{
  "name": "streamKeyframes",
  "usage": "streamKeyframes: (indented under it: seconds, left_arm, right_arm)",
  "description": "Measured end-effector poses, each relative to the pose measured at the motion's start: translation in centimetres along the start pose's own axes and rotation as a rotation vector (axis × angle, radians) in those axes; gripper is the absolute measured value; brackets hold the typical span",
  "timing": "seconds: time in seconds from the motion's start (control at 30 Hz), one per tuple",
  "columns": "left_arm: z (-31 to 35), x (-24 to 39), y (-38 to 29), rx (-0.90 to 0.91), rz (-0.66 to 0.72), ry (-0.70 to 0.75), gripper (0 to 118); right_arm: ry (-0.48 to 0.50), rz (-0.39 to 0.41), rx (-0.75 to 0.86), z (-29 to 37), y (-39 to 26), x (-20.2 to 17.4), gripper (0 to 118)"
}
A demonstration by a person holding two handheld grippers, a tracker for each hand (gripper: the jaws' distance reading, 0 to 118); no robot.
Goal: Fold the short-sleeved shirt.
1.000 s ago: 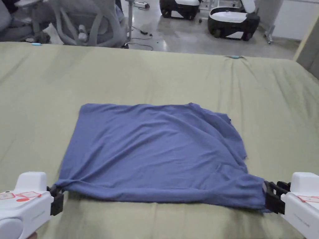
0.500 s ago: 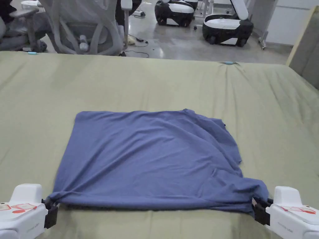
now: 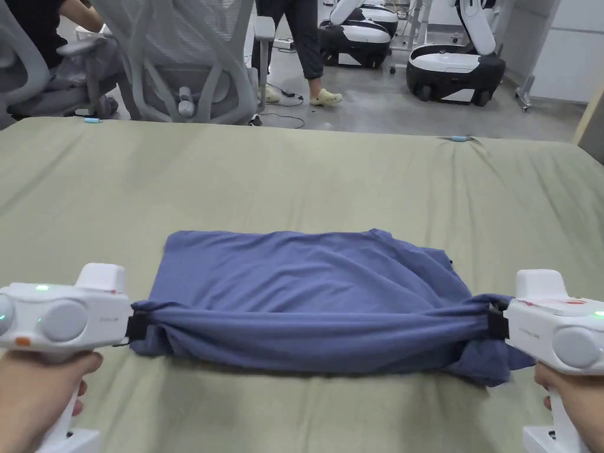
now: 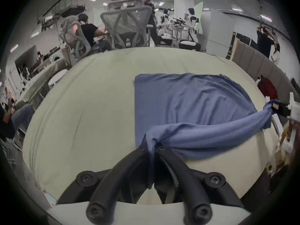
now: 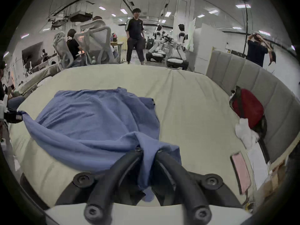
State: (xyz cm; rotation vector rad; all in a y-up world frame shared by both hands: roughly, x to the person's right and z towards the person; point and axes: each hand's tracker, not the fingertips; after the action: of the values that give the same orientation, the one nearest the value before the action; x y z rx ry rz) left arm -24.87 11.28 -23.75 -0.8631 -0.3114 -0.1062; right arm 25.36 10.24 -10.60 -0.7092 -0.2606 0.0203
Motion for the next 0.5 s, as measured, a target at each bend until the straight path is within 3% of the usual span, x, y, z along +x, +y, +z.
streamKeyframes:
  seconds: [0.2,0.33,0.37,0.4,0.47,0.5]
  left_arm:
    - [-6.4,-0.7,2.2,-0.114,0.181,0.003,3]
    - [-6.6,-0.1,1.1,-0.105,0.158,0.026,3]
    - [-6.2,0.0,0.9,-0.075,0.177,0.021,5]
    - [-5.5,0.0,0.6,-0.031,0.19,0.027,13]
    - [-3.4,0.9,-0.1,0.081,0.15,0.09,49]
    - [-2.2,1.6,-0.5,0.132,0.123,0.109,68]
  right_arm:
    - [-0.041,-0.006,-0.114,-7.8,0.1,-0.7,5]
    - [-0.031,-0.015,-0.132,-8.2,-0.9,-0.4,6]
    - [-0.018,-0.012,-0.117,-8.0,-1.1,-0.2,12]
    - [-0.01,-0.01,-0.107,-7.5,-1.1,0.0,37]
    - [0.01,-0.021,-0.107,-6.1,-1.1,0.1,92]
    - [0.025,-0.04,-0.093,-5.2,-1.2,0.1,105]
